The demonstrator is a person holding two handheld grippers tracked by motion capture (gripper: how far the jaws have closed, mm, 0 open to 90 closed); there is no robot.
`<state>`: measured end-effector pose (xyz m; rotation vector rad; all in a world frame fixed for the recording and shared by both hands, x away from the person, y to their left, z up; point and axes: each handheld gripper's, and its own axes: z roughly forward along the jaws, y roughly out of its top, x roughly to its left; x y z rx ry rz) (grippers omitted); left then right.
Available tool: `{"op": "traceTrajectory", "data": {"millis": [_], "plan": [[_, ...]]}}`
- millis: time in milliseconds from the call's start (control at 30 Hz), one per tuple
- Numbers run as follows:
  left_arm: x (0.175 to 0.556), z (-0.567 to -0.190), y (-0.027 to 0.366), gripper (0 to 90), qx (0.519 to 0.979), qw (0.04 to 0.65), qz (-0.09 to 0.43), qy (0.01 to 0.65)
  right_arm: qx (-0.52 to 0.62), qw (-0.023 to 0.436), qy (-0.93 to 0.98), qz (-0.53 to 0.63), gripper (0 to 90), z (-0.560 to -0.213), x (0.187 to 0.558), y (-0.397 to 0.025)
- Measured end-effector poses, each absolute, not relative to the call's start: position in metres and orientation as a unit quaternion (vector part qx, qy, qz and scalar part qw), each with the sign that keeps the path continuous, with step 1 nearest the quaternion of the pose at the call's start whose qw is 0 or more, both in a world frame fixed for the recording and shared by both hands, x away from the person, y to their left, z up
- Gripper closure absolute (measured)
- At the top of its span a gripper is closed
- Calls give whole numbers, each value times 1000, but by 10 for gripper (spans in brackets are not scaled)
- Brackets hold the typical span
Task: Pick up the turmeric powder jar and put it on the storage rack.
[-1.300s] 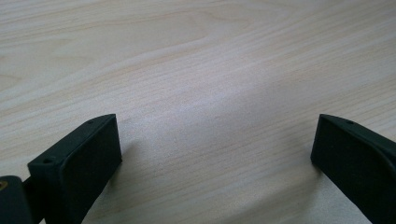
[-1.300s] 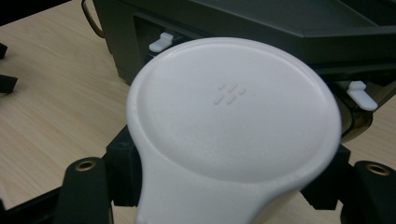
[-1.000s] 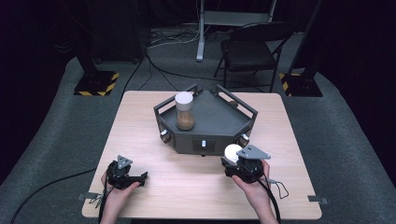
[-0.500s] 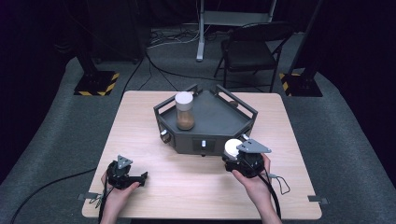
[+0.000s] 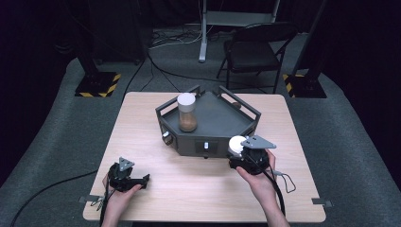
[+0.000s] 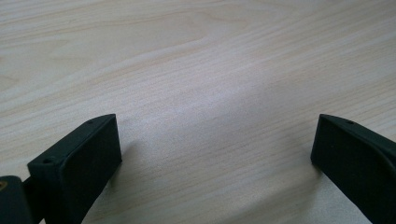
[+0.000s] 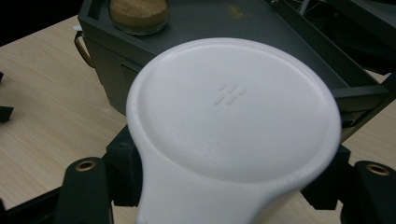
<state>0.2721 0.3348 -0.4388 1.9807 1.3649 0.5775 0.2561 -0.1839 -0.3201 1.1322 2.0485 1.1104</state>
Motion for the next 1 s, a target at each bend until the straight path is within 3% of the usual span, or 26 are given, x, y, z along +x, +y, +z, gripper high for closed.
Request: {"op": "traceTrajectory", "data": {"millis": [1000], "plan": [[272, -439, 335, 16, 757, 328, 220, 520, 415, 288, 757, 414, 296, -300, 263, -177]]}}
